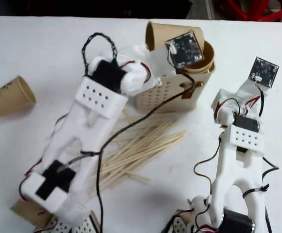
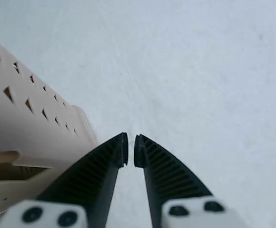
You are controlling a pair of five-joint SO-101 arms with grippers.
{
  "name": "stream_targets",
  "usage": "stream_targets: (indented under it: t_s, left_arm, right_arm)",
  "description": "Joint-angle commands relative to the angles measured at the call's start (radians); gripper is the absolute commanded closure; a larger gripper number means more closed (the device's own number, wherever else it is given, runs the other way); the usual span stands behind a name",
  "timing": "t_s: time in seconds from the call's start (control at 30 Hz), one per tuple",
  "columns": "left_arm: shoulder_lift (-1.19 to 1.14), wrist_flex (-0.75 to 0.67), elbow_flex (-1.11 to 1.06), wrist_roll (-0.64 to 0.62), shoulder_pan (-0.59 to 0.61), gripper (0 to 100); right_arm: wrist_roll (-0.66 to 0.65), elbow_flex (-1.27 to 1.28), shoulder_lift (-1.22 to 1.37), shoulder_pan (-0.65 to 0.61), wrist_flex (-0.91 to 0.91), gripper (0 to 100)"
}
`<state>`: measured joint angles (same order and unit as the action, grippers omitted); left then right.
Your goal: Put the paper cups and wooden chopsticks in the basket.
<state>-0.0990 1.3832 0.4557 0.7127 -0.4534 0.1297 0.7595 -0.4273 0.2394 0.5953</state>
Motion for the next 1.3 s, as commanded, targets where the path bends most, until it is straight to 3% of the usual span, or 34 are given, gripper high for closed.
stream_targets:
  t_s: [0.0,0.13,0.37,0.93,1.27]
  left_arm:
    - [-0.039,0.066,0.149,0.018,-0.012,96]
    - [-0.091,0.129,0.290,0.009,-0.008,86]
    - [-0.136,0.155,0.466,0.009,-0.010,86]
    - [-0.177,0.147,0.663,0.008,-0.104,86]
    - [-0.174,0.127,0.721,-0.069,-0.101,86]
  right_arm:
    - [-0.012,-0.005,-0.021,-0.012,-0.015,95.7]
    - [-0.012,-0.005,-0.021,-0.012,-0.015,95.7]
    - [-0.014,-0.005,-0.021,-0.012,-0.015,95.7]
    - [-0.014,0.005,-0.019,-0.012,-0.036,95.7]
    - [-0.014,0.003,-0.019,-0.012,-0.036,95.7]
